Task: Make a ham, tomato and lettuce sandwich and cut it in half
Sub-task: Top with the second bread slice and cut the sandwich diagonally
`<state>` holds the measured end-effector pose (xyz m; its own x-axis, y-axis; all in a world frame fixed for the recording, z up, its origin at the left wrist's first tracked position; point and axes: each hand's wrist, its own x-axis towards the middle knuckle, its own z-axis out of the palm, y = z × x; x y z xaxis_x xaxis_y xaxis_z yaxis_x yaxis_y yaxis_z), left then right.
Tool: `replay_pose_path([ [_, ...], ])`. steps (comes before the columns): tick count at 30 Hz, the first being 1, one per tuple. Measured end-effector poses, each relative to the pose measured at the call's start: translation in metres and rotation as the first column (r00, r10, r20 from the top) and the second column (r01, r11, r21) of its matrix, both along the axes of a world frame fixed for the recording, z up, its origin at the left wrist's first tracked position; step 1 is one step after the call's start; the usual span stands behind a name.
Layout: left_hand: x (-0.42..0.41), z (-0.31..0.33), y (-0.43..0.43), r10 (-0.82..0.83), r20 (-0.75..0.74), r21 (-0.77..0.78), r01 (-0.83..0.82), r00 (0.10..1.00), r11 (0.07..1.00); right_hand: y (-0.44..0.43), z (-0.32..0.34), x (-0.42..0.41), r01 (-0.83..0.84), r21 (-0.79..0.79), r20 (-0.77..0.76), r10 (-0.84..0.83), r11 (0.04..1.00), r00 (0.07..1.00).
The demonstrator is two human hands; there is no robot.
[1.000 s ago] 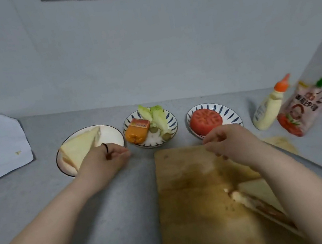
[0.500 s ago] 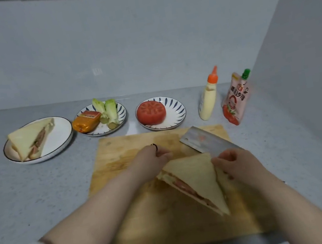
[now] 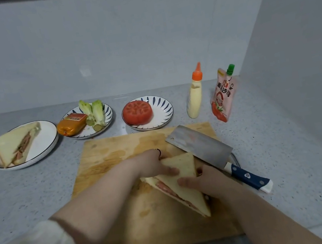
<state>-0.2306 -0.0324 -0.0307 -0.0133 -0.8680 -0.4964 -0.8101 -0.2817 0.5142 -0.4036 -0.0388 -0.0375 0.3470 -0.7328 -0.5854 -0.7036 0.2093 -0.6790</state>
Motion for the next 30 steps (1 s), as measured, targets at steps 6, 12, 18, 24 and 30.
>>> replay_pose_path([
  [6, 0.001, 0.003, -0.008, -0.074, 0.067, 0.081, 0.069, 0.995, 0.994, -0.003, 0.001, 0.002, -0.002, 0.034, 0.013, 0.002, 0.999, 1.000],
  [12, 0.002, 0.005, -0.013, -0.168, 0.086, 0.191, 0.149, 0.982, 0.970, 0.000, -0.001, 0.003, -0.016, 0.060, -0.008, 0.016, 0.998, 1.000],
  [18, 0.004, -0.001, -0.010, -0.169, 0.125, 0.172, 0.147, 0.978, 0.974, 0.001, -0.007, 0.003, -0.012, 0.023, 0.023, 0.012, 1.000, 1.000],
  [24, 0.008, -0.006, -0.006, -0.116, 0.045, 0.163, 0.107, 0.992, 0.981, -0.003, -0.006, 0.004, -0.088, -0.017, 0.015, 0.088, 0.996, 0.996],
  [30, 0.020, -0.001, 0.001, 0.024, -0.144, 0.173, 0.001, 0.989, 0.985, -0.019, 0.008, 0.010, -0.187, 0.013, -0.013, 0.187, 0.982, 0.982],
])
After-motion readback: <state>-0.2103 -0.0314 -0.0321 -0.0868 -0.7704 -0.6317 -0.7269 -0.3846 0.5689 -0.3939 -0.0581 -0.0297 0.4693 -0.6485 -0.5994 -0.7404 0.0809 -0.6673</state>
